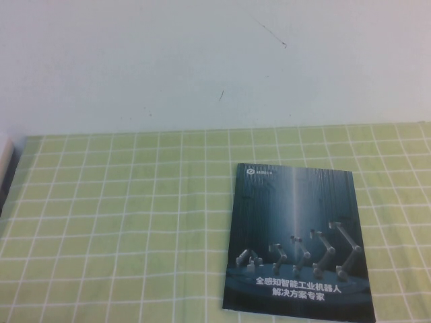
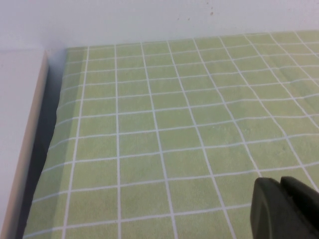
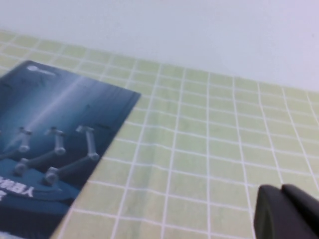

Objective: Close book
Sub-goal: 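Close the open booklet and leave it lying on the table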

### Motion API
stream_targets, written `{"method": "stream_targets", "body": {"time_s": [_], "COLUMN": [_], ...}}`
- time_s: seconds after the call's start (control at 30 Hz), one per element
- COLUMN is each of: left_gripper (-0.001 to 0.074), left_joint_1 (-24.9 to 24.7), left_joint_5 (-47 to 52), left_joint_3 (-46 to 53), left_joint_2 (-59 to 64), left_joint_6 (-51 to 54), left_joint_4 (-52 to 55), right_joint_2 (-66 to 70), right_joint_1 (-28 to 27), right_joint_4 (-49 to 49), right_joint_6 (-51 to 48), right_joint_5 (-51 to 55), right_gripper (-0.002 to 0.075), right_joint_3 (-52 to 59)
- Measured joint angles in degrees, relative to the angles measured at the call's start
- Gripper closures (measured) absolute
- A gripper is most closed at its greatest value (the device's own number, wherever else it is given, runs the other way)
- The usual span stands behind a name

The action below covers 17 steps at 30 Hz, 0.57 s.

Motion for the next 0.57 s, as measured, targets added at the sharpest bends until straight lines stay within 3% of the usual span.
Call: {"method": "stream_targets", "body": {"time_s": [0.2,0.57], "left_gripper": [0.0737,0.0737], "left_joint_1": [0.0,0.0], "left_joint_5": [0.0,0.0], "left_joint_3": [0.0,0.0], "left_joint_2": [0.0,0.0], "left_joint_6": [0.0,0.0], "left_joint_4": [0.03,0.25], "right_joint_2": [-0.03,-0.03], "right_joint_1": [-6.81,-7.66], "right_joint_4": [-1.25,-1.25], "right_joint_6": [3.55,4.36], "right_joint_5": [-7.14,-7.1], "right_gripper": [0.0729,0.0729], "right_joint_3": [9.11,9.2]}}
